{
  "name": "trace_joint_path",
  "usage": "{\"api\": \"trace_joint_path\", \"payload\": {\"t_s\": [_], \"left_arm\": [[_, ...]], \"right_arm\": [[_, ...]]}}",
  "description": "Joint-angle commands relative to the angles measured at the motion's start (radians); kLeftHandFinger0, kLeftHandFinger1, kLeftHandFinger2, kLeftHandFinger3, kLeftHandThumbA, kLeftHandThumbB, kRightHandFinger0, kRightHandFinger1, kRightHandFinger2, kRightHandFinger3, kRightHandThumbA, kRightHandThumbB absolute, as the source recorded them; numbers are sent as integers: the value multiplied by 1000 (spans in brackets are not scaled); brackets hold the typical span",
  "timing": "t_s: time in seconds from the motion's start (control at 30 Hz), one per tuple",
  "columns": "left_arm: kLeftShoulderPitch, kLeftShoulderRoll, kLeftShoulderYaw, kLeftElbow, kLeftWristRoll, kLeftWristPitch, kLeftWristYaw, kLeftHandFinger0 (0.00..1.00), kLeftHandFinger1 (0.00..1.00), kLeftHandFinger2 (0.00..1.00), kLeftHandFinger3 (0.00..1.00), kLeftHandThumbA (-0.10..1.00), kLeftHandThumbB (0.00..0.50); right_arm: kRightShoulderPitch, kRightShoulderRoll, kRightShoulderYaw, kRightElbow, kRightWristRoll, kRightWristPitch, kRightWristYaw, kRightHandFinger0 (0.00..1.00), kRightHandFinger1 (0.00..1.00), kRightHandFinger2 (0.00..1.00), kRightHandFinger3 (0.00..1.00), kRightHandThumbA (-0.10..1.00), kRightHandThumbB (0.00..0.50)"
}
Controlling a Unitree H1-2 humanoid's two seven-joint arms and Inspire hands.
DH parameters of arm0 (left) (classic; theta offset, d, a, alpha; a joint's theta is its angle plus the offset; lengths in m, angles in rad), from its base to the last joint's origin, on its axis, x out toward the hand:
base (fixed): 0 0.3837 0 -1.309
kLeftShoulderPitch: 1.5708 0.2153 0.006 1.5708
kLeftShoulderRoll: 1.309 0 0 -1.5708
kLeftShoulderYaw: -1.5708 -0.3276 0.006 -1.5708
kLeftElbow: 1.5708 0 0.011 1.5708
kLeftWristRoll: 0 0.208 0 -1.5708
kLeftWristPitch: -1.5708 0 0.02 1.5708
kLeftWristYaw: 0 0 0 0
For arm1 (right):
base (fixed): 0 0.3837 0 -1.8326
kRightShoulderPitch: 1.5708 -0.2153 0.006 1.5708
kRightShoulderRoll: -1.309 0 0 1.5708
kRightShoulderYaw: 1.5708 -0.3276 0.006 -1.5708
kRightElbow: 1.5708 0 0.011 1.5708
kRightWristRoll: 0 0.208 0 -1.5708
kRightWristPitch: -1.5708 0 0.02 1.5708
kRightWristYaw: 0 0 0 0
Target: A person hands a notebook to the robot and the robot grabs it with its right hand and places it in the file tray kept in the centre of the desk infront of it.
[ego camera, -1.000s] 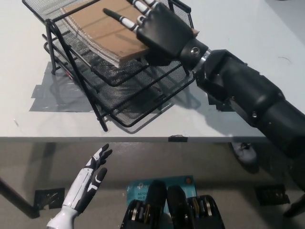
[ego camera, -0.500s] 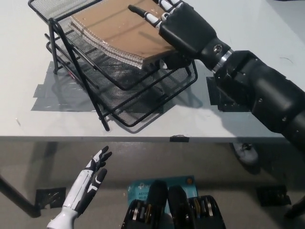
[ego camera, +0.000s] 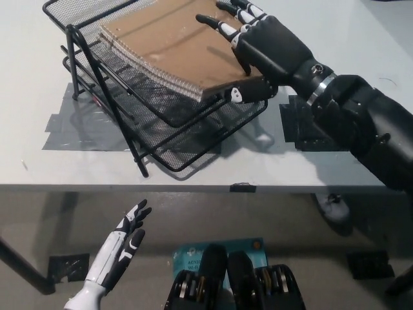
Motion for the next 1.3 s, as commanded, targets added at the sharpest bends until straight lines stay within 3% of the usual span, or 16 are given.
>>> {"api": "trace_joint_path", "payload": {"t_s": [0.0,0.1,0.27,0.87,0.97,1.07,1.13,1.23,1.27], "left_arm": [[-55,23,31,-78,-26,-6,1,1000,1000,949,1000,1000,315],[-56,23,31,-75,-31,-7,-1,1000,1000,955,1000,1000,324],[-54,25,28,-70,-26,-14,-2,1000,1000,960,1000,1000,321],[-53,19,30,-74,-27,-8,4,1000,1000,964,1000,1000,326],[-59,18,32,-75,-27,-9,5,1000,1000,962,1000,1000,324],[-60,17,34,-74,-33,-10,5,1000,1000,957,1000,1000,324],[-64,18,34,-77,-34,-3,4,1000,1000,965,1000,1000,333],[-65,21,34,-76,-36,-2,0,1000,1000,977,1000,1000,335],[-62,20,34,-74,-36,-5,2,1000,1000,983,1000,1000,342]], "right_arm": [[-589,-650,-193,-691,1208,634,971,1000,1000,1000,1000,998,500],[-604,-687,-159,-675,1343,634,831,1000,1000,1000,1000,1000,500],[-602,-694,-188,-655,1437,634,793,1000,1000,1000,1000,1000,500],[-521,-750,-237,-721,1455,634,819,1000,1000,1000,1000,1000,500],[-397,-770,-336,-750,1507,634,835,1000,1000,1000,1000,1000,500],[-258,-766,-467,-792,1394,588,847,1000,1000,1000,1000,1000,500],[-113,-863,-539,-947,1338,517,688,1000,1000,1000,1000,1000,500],[29,-887,-635,-1056,1342,476,522,1000,1000,1000,1000,1000,500],[176,-882,-728,-1132,1359,403,416,1000,1000,1000,1000,1000,500]]}}
